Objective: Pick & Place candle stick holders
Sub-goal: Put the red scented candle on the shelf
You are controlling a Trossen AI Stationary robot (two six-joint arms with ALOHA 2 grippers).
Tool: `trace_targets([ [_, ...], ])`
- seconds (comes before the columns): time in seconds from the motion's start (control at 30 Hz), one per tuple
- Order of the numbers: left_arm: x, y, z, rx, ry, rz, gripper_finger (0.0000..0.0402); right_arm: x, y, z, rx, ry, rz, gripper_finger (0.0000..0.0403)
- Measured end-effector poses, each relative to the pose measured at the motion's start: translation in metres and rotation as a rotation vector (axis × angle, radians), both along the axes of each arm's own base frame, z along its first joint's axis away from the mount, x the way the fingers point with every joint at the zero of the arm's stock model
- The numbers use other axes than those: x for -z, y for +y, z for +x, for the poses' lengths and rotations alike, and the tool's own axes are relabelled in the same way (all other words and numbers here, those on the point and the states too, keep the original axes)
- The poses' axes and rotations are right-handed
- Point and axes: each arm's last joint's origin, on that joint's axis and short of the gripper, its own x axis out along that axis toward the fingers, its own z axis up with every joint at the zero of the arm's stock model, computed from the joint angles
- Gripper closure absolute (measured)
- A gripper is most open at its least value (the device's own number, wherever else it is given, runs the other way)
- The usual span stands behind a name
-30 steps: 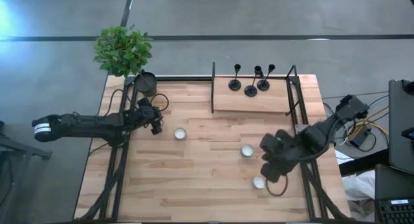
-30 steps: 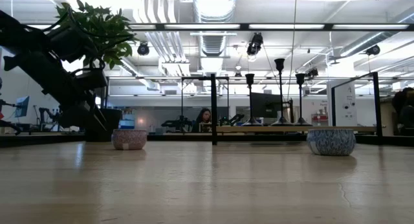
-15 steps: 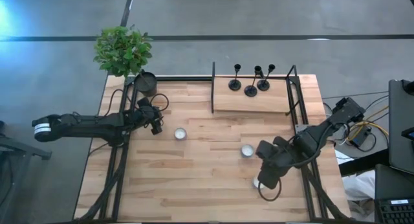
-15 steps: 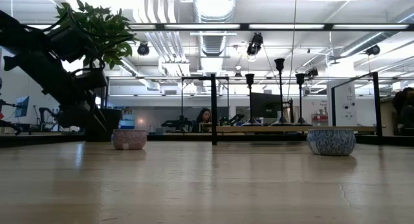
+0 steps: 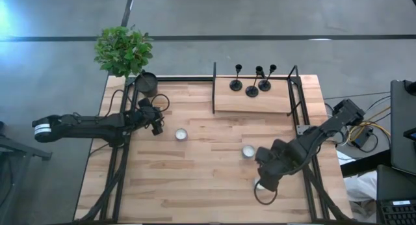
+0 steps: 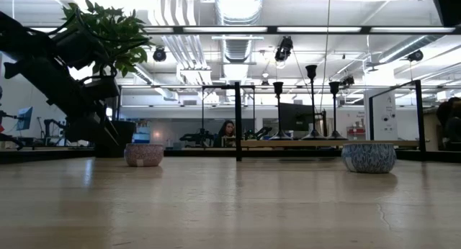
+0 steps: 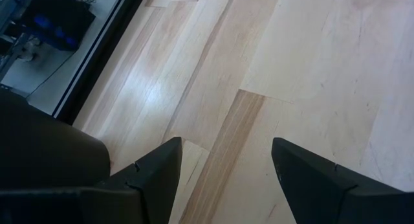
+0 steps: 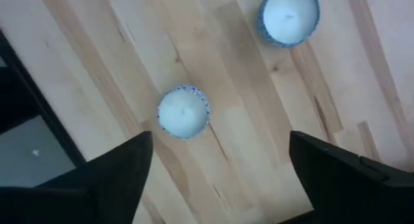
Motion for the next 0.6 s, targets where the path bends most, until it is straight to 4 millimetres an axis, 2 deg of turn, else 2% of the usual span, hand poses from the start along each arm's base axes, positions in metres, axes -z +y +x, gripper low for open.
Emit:
trace_targets([
  [0.33, 0.000, 0.000, 0.000, 0.000, 0.000, 0.000, 0.0156, 0.028, 0.010, 0.015, -0.097, 0.075, -0.062, 0.0037],
  [0.6, 0.000, 0.000, 0.000, 0.000, 0.000, 0.000, 0.0156, 0.051, 0.025, 0.028, -0.141, 0.087, -0.040, 0.0037],
])
